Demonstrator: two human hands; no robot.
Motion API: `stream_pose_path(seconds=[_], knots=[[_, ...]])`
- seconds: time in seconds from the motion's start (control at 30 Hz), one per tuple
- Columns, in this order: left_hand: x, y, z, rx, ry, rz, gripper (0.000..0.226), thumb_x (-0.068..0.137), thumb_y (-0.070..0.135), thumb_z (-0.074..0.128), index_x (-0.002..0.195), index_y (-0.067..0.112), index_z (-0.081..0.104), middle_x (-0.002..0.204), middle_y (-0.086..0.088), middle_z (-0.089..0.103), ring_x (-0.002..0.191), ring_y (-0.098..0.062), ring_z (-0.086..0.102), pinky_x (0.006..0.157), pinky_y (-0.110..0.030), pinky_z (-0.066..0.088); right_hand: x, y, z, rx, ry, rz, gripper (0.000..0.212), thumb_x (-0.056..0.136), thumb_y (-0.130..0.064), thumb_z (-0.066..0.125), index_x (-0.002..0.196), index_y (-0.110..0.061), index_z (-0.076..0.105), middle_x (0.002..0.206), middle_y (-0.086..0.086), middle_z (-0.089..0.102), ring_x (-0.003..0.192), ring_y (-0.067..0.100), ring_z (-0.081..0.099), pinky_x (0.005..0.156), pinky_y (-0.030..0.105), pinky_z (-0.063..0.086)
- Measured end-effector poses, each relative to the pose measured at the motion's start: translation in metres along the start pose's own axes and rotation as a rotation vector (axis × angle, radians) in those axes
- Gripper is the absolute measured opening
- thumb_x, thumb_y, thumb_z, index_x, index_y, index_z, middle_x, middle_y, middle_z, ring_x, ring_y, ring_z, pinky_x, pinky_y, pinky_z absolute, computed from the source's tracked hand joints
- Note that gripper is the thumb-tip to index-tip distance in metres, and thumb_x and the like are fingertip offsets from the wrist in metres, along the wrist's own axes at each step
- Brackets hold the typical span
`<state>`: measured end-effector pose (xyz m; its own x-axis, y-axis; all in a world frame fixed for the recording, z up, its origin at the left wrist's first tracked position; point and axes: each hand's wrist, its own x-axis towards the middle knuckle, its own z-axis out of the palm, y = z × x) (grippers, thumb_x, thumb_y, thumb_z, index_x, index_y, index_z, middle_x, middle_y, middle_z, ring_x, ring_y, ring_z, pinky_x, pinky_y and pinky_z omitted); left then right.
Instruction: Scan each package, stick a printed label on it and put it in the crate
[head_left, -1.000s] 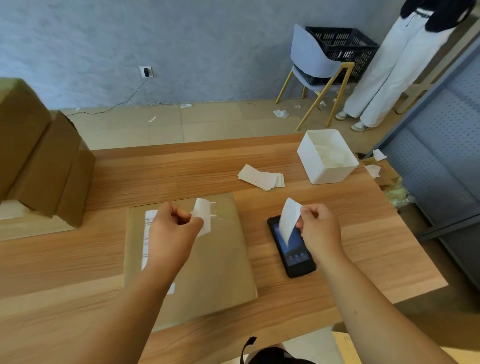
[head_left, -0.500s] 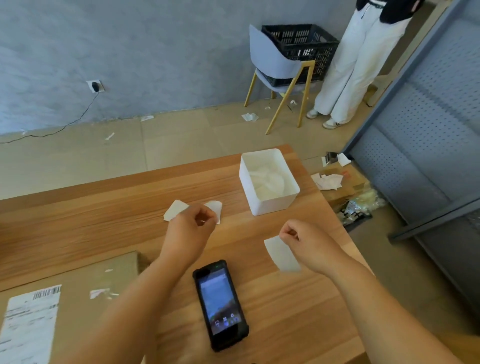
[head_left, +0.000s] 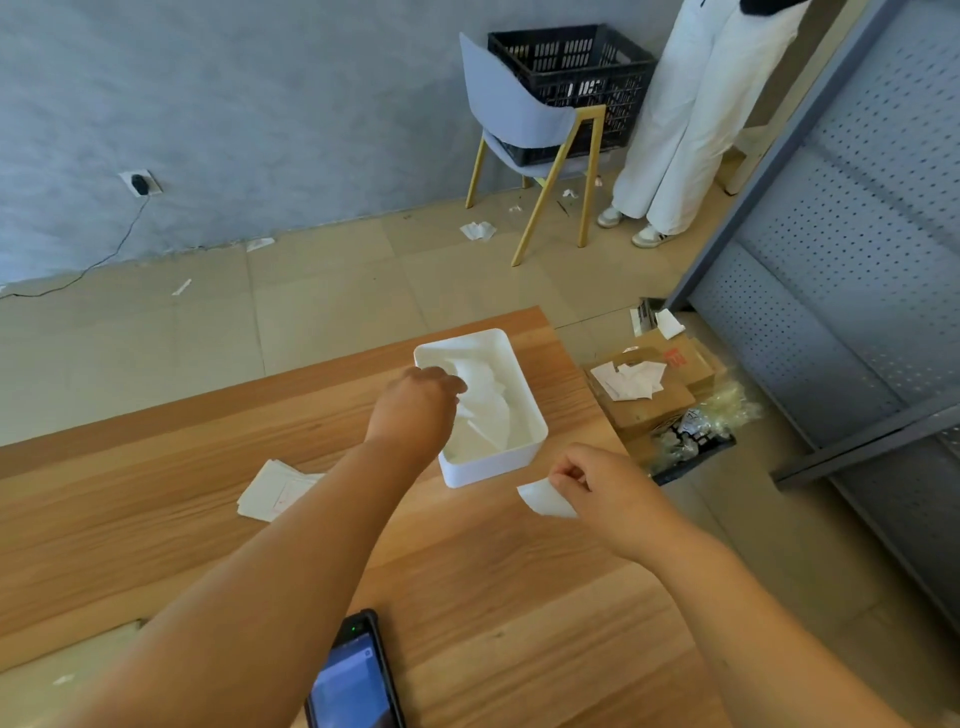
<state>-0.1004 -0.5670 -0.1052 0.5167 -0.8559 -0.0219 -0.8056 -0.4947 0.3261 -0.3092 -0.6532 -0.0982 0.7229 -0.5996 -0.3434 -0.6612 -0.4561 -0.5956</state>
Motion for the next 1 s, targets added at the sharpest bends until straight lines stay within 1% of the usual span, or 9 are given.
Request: stream_pose_path(seconds=[0.1,0.17,0.23,0.43,0.57,0.67,0.8,0.9,1.0], knots=[[-0.001,-0.003,0.005,0.021,-0.011,0.012,0.023,0.094,0.015,0.044,0.093,0.015,0.067,0.094,0.000,0.060,0.102,-0.026,0.054,0.072,-0.031,0.042,0.001,0.003,0.000,0.003,-0.013,-0.009,0.018,0.095,-0.026,0.051,0.078,-0.031,0.055,0.081,-0.015,0.059,0.075,0.001,0.053,0.060,0.020,0.040],[-0.009,-0.008,0.003,-0.086,-0.001,-0.026,0.023,0.094,0.021,0.049,0.106,0.016,0.068,0.111,0.002,0.061,0.106,-0.023,0.054,0.081,-0.036,0.047,0.001,0.003,0.001,-0.004,-0.016,-0.012,0.018,0.095,-0.026,0.051,0.078,-0.032,0.055,0.081,-0.015,0.059,0.075,0.001,0.053,0.059,0.020,0.040],[-0.022,-0.013,-0.002,-0.197,0.020,-0.073,0.023,0.092,0.026,0.054,0.109,0.018,0.067,0.115,0.002,0.060,0.100,-0.019,0.057,0.081,-0.037,0.050,-0.001,0.002,0.003,-0.006,-0.004,-0.011,0.018,0.095,-0.026,0.051,0.078,-0.032,0.056,0.081,-0.015,0.059,0.074,0.002,0.053,0.059,0.021,0.040],[-0.090,-0.028,-0.018,-0.423,0.023,-0.224,0.010,0.088,0.032,0.059,0.084,0.028,0.067,0.084,0.016,0.063,0.074,0.004,0.055,0.062,-0.013,0.040,-0.016,-0.013,0.022,0.096,0.109,-0.027,0.017,0.095,-0.025,0.054,0.080,-0.030,0.060,0.077,-0.013,0.062,0.070,0.003,0.056,0.059,0.023,0.045],[-0.145,-0.036,-0.019,-0.568,0.002,-0.358,0.011,0.085,0.038,0.062,0.074,0.036,0.064,0.075,0.021,0.064,0.073,0.009,0.056,0.059,-0.011,0.037,-0.032,-0.031,0.044,0.299,0.122,-0.056,0.018,0.091,-0.023,0.061,0.080,-0.037,0.063,0.081,-0.015,0.068,0.080,-0.004,0.061,0.063,0.009,0.045],[-0.187,-0.048,-0.015,-0.658,-0.035,-0.474,0.011,0.084,0.041,0.063,0.075,0.035,0.066,0.072,0.017,0.066,0.071,0.003,0.059,0.056,-0.014,0.039,-0.049,-0.054,0.068,0.392,0.056,-0.109,0.021,0.087,-0.019,0.066,0.089,-0.040,0.064,0.092,-0.020,0.068,0.089,-0.010,0.061,0.073,0.004,0.044],[-0.230,-0.066,-0.017,-0.817,-0.066,-0.558,0.030,0.084,0.053,0.054,0.075,0.028,0.069,0.075,0.007,0.071,0.070,-0.010,0.065,0.059,-0.021,0.047,-0.071,-0.086,0.098,0.457,-0.063,-0.170,0.034,0.082,-0.017,0.073,0.099,-0.044,0.060,0.103,-0.025,0.066,0.099,-0.008,0.061,0.082,0.011,0.047],[-0.253,-0.077,-0.023,-0.959,-0.076,-0.623,0.038,0.085,0.058,0.048,0.082,0.027,0.069,0.077,0.015,0.072,0.067,-0.004,0.066,0.066,-0.026,0.049,-0.088,-0.109,0.122,0.462,-0.128,-0.211,0.036,0.083,-0.016,0.072,0.104,-0.043,0.060,0.108,-0.025,0.065,0.104,-0.009,0.059,0.083,0.011,0.047],[-0.274,-0.089,-0.032,-1.077,-0.066,-0.667,0.040,0.086,0.057,0.048,0.085,0.023,0.070,0.075,0.009,0.073,0.064,-0.007,0.066,0.066,-0.027,0.049,-0.106,-0.129,0.147,0.508,-0.169,-0.248,0.036,0.088,-0.007,0.063,0.102,-0.041,0.061,0.108,-0.028,0.064,0.105,-0.009,0.058,0.081,0.007,0.046]])
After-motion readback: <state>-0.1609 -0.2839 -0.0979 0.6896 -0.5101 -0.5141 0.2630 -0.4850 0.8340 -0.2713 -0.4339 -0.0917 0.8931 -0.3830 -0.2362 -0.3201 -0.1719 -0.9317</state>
